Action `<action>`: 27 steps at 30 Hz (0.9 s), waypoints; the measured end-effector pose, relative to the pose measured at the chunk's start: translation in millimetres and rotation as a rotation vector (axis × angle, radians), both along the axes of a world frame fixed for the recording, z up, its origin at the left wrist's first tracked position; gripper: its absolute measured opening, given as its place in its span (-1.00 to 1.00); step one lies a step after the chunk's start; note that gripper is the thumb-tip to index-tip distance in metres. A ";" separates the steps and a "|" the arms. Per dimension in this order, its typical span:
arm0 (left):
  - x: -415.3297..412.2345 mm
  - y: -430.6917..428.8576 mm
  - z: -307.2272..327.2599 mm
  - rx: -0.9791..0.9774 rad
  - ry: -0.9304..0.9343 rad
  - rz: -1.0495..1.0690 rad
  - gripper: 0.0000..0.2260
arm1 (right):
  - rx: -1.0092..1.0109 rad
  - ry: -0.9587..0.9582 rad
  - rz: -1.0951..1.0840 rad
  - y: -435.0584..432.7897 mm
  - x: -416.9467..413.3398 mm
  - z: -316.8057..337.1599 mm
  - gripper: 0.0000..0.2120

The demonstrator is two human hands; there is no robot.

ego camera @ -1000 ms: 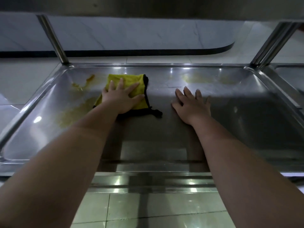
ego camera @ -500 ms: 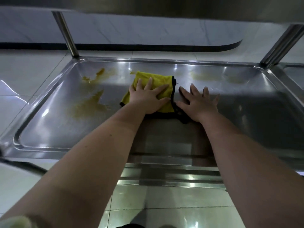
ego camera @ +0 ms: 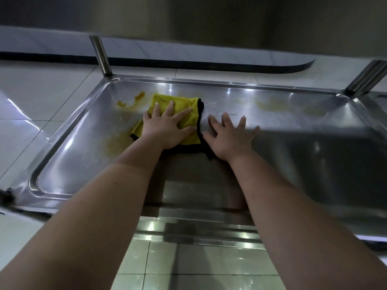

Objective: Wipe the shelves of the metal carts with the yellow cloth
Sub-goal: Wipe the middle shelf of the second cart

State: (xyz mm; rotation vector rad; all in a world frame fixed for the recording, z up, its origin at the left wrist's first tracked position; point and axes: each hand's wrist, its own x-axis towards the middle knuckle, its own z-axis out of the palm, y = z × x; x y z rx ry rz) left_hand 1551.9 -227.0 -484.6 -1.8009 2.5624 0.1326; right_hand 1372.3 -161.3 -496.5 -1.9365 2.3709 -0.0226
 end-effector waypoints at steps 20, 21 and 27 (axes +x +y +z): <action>75.9 -45.5 9.1 0.076 0.022 0.175 -0.40 | -0.023 0.029 -0.027 -2.5 -10.1 -6.7 -0.40; 84.3 -48.0 8.8 0.081 0.020 0.195 -0.40 | -0.018 0.029 -0.027 -2.4 -8.4 -6.6 -0.40; 64.7 -37.6 7.0 0.047 -0.044 0.184 -0.43 | -0.035 0.079 -0.031 2.9 -1.0 -6.8 -0.38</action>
